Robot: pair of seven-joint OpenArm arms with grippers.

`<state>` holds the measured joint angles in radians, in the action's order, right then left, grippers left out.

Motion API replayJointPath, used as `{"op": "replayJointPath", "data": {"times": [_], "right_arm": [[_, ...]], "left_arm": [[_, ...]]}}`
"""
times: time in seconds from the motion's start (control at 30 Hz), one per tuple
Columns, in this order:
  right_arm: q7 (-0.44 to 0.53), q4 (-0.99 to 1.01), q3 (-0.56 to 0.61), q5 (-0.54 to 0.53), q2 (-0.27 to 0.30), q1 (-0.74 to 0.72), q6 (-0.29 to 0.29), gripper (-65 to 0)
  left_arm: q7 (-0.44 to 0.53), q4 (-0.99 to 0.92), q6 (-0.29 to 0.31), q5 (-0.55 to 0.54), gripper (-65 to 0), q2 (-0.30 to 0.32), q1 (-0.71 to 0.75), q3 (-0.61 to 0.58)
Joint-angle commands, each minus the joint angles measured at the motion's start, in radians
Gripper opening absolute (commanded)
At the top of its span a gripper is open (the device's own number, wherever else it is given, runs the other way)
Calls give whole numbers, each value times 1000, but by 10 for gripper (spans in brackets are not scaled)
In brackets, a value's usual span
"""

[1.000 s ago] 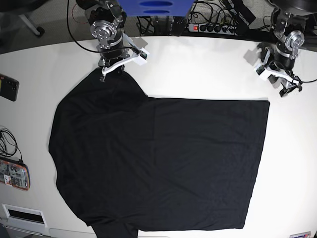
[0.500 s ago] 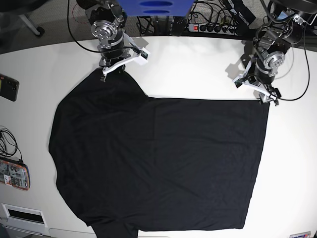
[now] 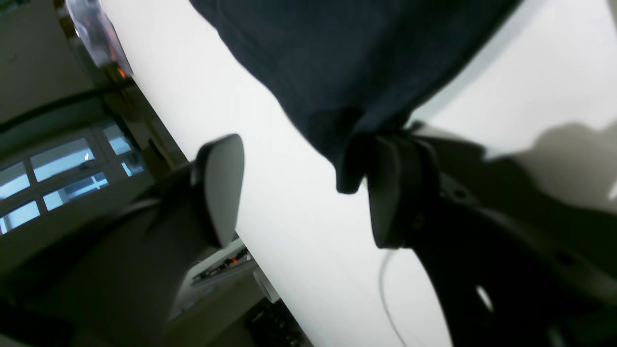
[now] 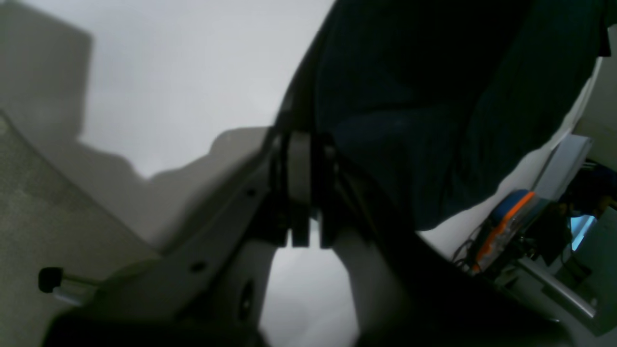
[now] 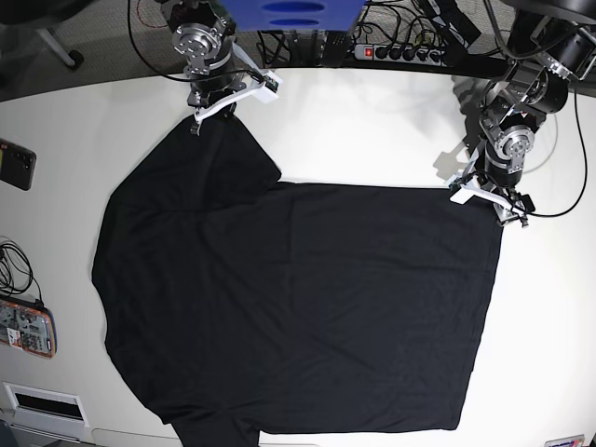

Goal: Fold the T-shirt properly
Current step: 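Grasp the shirt's shoulder edges with the right and left grippers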

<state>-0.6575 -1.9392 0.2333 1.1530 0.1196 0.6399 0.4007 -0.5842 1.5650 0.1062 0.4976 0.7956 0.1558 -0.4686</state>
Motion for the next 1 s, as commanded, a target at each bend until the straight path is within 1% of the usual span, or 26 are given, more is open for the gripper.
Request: {"op": "replayJointPath", "data": {"times": [0.0, 0.17, 0.23, 0.3, 0.37, 0.5, 0.63, 0.73, 0.83, 0.97], "right_arm": [[5, -18, -1, 2, 1, 5, -12, -650], [5, -18, -1, 2, 1, 5, -12, -650], [5, -18, -1, 2, 1, 5, -12, -650], [5, -18, -1, 2, 1, 5, -12, -650], [5, -18, -1, 2, 1, 5, -12, -650], [5, -18, -1, 2, 1, 5, -12, -650], [5, -18, -1, 2, 1, 5, -12, -650], [5, -18, -1, 2, 1, 5, -12, -650], [5, -19, -1, 2, 1, 5, -12, -650], [5, -19, -1, 2, 1, 5, -15, -650]], "left_arm": [[14, -15, 34, -33, -264, 5, -19, -22], [14, -59, 34, -33, -267, 5, -55, -91], [14, -61, 34, -33, -288, 5, -52, -92], [14, -61, 34, -33, -346, 5, -51, -92], [14, -61, 34, -33, -426, 5, -51, -91], [14, -61, 34, -24, -650, 5, -54, -83], [14, -56, 33, -24, -650, 5, -58, -75], [14, -53, 30, -24, -650, -3, -51, -20], [14, -53, 30, -24, -650, -32, -49, 40], [19, -39, 28, -21, -650, -46, -3, 123]]}}
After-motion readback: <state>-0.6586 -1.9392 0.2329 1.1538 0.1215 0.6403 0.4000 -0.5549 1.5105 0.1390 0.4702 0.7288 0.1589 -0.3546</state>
